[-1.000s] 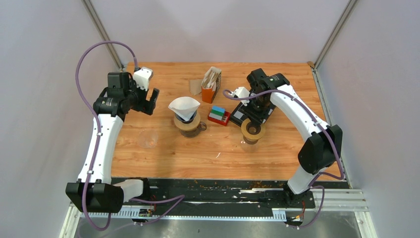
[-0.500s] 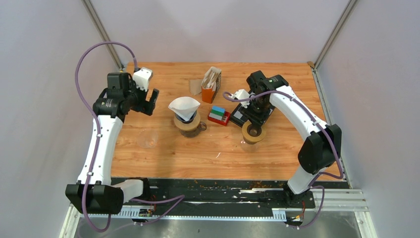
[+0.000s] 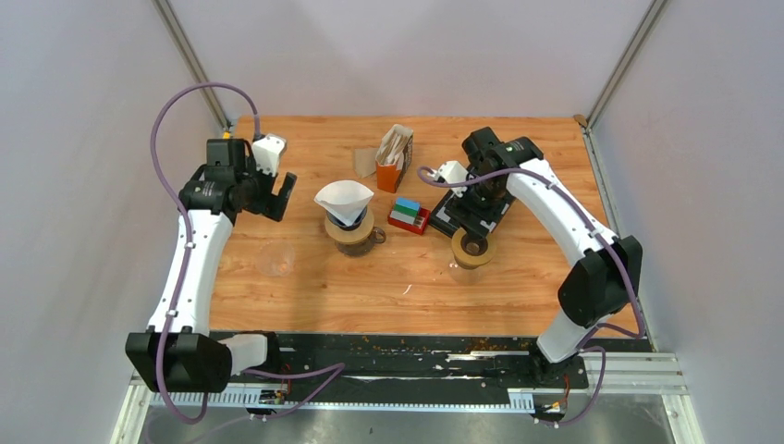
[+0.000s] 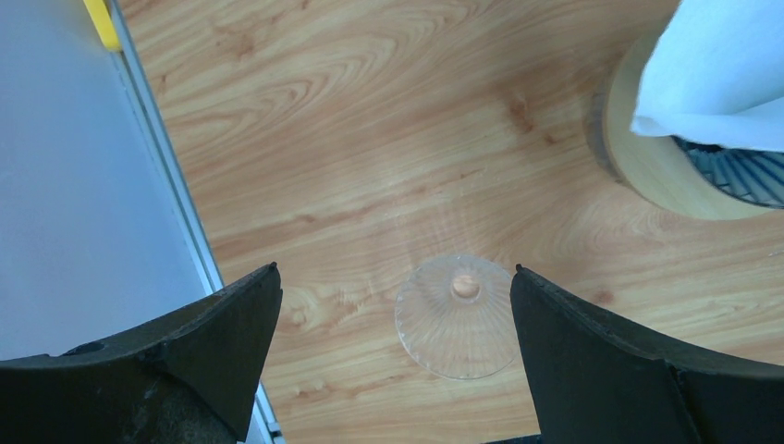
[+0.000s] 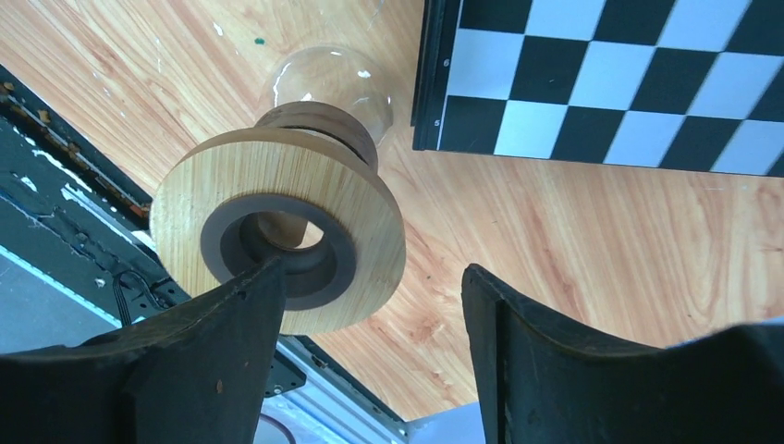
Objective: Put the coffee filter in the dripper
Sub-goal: Place the dripper holder onto the coffee server, then pick up the coffee dripper from the center of the board.
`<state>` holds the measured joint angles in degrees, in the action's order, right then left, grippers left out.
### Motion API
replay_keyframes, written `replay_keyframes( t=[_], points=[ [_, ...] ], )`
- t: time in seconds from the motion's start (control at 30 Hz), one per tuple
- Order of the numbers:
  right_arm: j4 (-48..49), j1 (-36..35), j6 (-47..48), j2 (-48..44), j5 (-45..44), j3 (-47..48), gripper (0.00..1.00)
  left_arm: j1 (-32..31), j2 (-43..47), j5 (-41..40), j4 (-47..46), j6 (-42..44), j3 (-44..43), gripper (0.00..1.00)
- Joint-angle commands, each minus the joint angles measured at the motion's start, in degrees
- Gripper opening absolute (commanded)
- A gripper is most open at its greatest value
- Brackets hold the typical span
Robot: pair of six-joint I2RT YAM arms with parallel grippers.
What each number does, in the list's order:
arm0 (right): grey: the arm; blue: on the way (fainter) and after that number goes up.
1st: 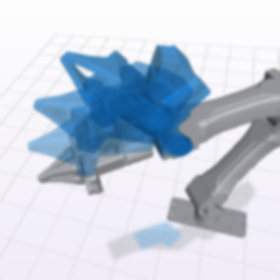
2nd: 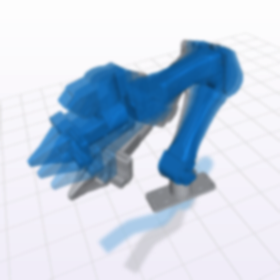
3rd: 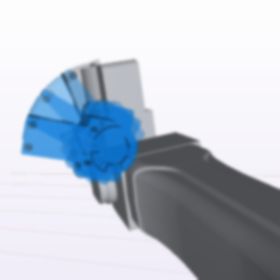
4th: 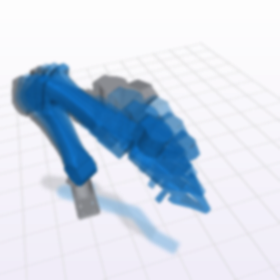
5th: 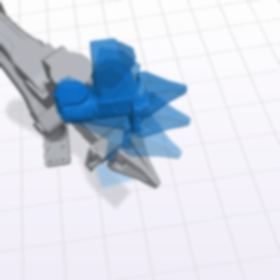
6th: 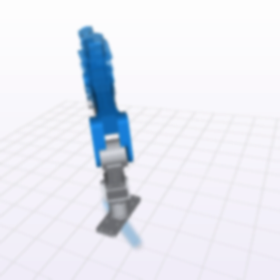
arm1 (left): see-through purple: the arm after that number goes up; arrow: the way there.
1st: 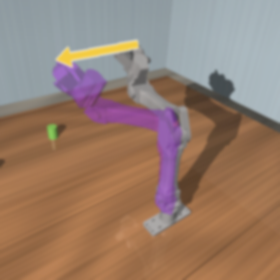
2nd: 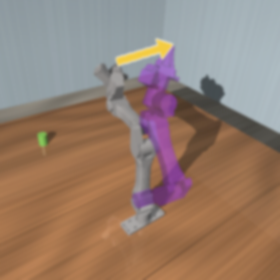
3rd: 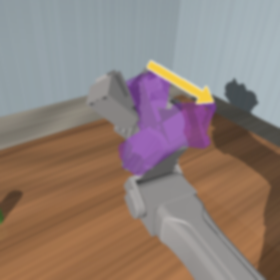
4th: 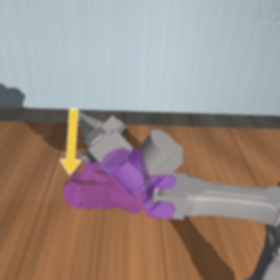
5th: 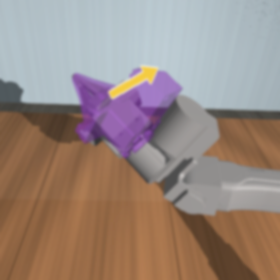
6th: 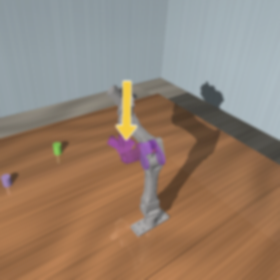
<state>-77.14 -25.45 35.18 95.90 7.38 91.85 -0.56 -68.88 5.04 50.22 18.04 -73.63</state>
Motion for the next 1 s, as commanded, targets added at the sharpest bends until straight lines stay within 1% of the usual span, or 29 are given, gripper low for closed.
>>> replay_keyframes(
  t=[0.0,0.17,0.3,0.33,0.5,0.73,0.97],
  points=[
    [0.1,0.1,-0.9,-5.6,1.4,5.2,0.7,3.4,-1.5,-1.7,2.7,3.3,0.9,1.0],
    [2.3,0.2,-1.9,-9.7,3.1,5.6,0.7,8.1,-3.6,-0.6,5.8,7.8,3.0,0.99],
    [4.7,0.1,-2.6,-12.3,4.0,4.1,0.69,11.2,-6.3,1.4,7.4,11.4,5.0,0.93],
    [4.9,0.1,-2.9,-12.9,4.2,3.8,0.69,11.6,-7.2,2.1,7.6,12.0,5.4,0.9],
    [5.4,0.1,-3.4,-14.1,5.5,2.4,0.68,12.0,-12.2,4.7,7.6,13.0,7.3,0.81],
    [6.2,0.1,-3.5,-15.4,5.3,-0.1,0.66,12.0,-18.9,7.6,6.8,13.5,8.7,0.64],
    [6.6,0.1,-3.7,-15.3,5.5,-0.6,0.63,12.1,-22.2,9.1,6.9,13.8,9.3,0.42]
  ],
)
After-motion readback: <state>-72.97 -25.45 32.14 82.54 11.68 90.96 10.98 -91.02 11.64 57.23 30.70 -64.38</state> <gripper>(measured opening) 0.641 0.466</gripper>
